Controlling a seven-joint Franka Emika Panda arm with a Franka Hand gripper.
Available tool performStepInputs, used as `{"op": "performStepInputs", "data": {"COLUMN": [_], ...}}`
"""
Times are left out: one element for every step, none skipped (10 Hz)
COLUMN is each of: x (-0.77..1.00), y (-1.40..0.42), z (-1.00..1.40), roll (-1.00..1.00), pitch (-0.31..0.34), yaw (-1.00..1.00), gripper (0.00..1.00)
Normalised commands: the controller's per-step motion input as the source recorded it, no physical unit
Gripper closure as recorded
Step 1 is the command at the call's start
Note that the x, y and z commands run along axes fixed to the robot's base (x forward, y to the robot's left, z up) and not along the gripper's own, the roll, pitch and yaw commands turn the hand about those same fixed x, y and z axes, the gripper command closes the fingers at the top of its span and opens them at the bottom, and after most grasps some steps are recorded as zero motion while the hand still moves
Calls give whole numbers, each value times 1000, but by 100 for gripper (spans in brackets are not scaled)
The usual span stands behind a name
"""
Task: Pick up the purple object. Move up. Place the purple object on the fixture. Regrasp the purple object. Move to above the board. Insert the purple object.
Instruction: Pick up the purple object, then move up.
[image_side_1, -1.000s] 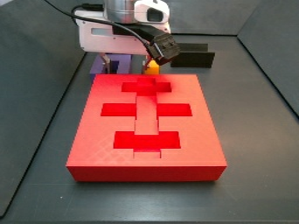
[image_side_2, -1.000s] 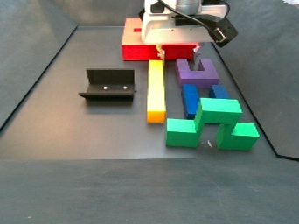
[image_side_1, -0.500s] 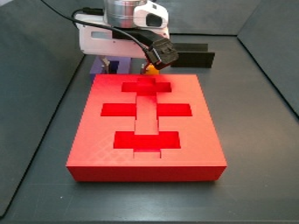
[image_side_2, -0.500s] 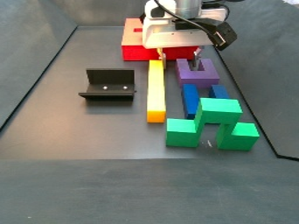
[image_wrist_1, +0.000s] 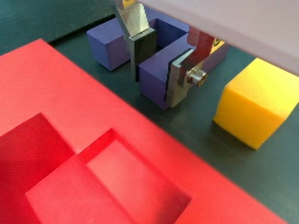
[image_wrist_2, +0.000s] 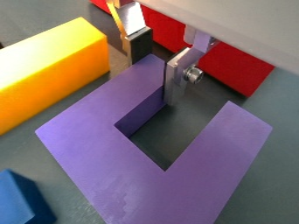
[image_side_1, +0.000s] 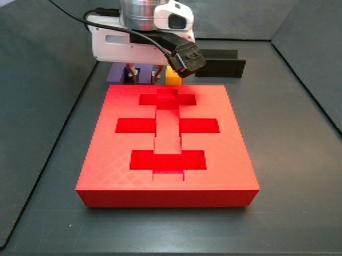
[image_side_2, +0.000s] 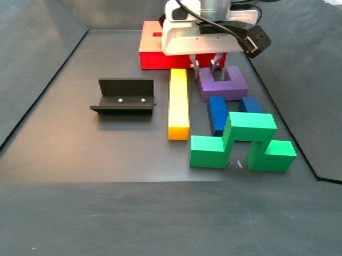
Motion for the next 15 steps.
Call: {"op": "performStepInputs", "data": {"x": [0, 0, 0, 0, 0, 0, 0, 0, 0, 0, 0, 0, 0, -31, -76], "y": [0, 0, 0, 0, 0, 0, 0, 0, 0, 0, 0, 0, 0, 14, 18], "z": [0, 0, 0, 0, 0, 0, 0, 0, 0, 0, 0, 0, 833, 819, 648], "roll": [0, 0, 0, 0, 0, 0, 0, 0, 0, 0, 0, 0, 0, 4, 0], "pitch": [0, 0, 0, 0, 0, 0, 0, 0, 0, 0, 0, 0, 0, 33, 71], "yaw": [0, 0, 0, 0, 0, 0, 0, 0, 0, 0, 0, 0, 0, 26, 31], "gripper": [100, 100, 100, 100, 100, 100, 100, 100, 100, 100, 100, 100, 100, 100, 100]}}
